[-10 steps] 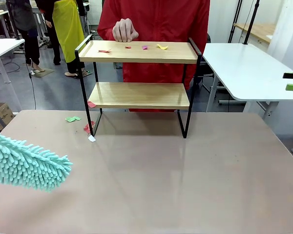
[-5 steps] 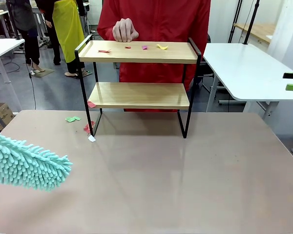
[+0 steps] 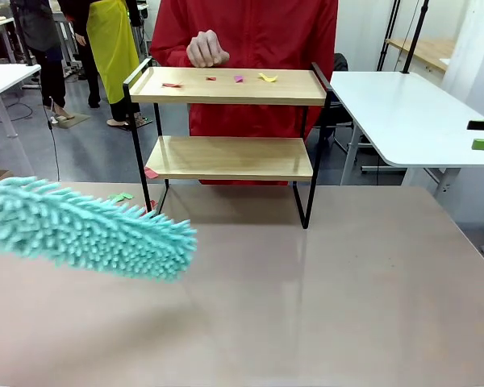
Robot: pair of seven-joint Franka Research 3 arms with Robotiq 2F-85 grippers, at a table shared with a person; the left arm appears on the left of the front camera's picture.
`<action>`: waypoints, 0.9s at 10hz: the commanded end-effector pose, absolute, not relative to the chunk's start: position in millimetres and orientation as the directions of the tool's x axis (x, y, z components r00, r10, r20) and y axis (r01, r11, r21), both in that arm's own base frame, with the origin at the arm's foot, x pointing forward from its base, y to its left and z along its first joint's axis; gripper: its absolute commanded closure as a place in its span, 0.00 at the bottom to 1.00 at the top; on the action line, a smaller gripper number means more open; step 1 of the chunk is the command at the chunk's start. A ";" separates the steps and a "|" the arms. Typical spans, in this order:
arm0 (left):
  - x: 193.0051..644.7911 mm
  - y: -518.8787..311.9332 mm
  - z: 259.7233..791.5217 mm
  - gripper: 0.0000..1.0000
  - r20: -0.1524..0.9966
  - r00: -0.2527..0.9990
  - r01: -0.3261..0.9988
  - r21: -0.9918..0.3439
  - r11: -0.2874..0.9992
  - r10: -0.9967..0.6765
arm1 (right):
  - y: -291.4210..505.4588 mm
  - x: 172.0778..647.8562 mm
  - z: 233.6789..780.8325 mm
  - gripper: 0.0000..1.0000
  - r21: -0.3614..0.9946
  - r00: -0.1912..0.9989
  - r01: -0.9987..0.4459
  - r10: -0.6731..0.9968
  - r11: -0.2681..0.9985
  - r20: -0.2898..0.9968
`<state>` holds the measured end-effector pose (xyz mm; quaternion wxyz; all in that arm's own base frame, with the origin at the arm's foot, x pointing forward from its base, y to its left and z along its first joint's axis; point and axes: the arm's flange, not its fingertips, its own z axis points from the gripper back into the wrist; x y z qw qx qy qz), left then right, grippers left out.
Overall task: Clean the shelf.
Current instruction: Clean the specific section of the Shelf indicated by the human with the Duster.
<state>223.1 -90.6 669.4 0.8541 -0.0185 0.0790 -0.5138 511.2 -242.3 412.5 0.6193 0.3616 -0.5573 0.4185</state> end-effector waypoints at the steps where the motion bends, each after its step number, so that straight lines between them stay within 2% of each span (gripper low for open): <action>1: 235.0 -111.2 674.3 0.87 0.138 0.418 0.900 -0.199 0.388 -0.898 | -240.5 510.4 414.7 0.00 -0.022 0.025 -0.922 0.116 0.387 0.993; 3: 238.3 -149.7 684.3 0.87 0.381 0.455 0.887 -0.271 0.374 -0.805 | -240.5 510.4 414.7 0.00 -0.022 0.025 -0.922 0.116 0.387 0.993; 5: 225.1 -187.8 698.6 0.87 0.549 0.441 0.897 -0.297 0.327 -0.710 | -240.5 510.4 414.7 0.00 -0.022 0.025 -0.922 0.116 0.387 0.993; 7: 212.0 -235.4 727.4 0.87 0.593 0.536 0.843 -0.338 0.418 -0.601 | -240.5 510.4 414.7 0.00 -0.022 0.025 -0.922 0.116 0.387 0.993; 8: 208.3 -266.9 745.6 0.87 0.560 0.676 0.725 -0.393 0.565 -0.478 | -240.5 510.4 414.7 0.00 -0.022 0.025 -0.922 0.116 0.387 0.993; 9: 206.5 -292.9 756.7 0.87 0.529 0.754 0.621 -0.378 0.687 -0.391 | -240.5 510.4 414.7 0.00 -0.022 0.025 -0.922 0.116 0.387 0.993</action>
